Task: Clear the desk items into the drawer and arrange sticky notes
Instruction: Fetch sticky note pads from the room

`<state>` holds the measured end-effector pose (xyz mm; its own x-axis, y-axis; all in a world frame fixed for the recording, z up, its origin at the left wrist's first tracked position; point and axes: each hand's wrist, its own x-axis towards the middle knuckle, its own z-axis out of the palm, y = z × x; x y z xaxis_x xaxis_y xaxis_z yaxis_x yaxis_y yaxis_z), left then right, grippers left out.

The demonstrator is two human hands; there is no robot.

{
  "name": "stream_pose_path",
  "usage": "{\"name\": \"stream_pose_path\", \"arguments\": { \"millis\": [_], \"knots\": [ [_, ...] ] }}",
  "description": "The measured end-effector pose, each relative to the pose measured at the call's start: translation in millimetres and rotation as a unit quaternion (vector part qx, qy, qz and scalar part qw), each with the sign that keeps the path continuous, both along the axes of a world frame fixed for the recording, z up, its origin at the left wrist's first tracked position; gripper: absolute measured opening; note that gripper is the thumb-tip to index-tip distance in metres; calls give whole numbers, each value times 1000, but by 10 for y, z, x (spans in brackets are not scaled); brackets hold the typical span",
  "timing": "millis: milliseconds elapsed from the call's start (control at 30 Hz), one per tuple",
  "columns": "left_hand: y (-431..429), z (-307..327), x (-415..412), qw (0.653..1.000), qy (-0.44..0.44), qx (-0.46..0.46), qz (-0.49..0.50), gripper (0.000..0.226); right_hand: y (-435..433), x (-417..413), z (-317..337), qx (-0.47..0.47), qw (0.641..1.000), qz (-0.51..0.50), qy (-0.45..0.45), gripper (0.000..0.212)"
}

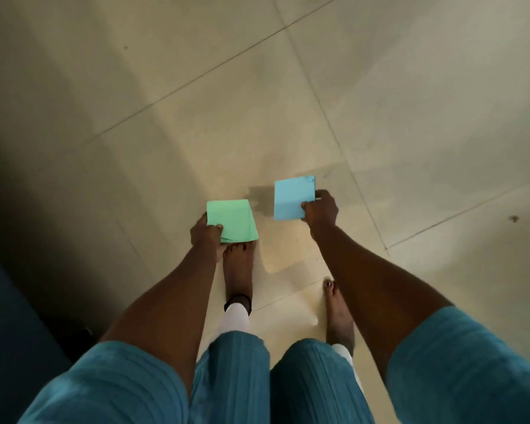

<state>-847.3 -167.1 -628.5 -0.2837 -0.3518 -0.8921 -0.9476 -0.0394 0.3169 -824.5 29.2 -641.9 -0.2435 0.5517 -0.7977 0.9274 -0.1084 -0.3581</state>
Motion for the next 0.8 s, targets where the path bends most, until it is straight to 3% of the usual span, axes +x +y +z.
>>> {"name": "stream_pose_path", "arguments": {
  "millis": [167,267,367,467,667,800],
  "knots": [
    [399,567,109,994,-39,54,-91,43,241,549,626,-81,966,-246,2,30],
    [701,926,216,987,-38,80,-133,55,419,820,1150,-130,902,-410,45,27],
    [1068,1381,275,977,-36,107,-183,66,560,1076,1696,-157,846,-506,57,17],
    [1453,1968,340,963,-47,121,-237,57,746,1297,2267,-172,803,-564,86,17],
    [2168,3080,451,935,-27,129,-328,50,1208,1591,3432,-127,764,-613,155,17],
    [2736,3802,649,900,-10,144,-412,51,1538,1969,4165,-100,733,-642,202,16]
  ]
}}
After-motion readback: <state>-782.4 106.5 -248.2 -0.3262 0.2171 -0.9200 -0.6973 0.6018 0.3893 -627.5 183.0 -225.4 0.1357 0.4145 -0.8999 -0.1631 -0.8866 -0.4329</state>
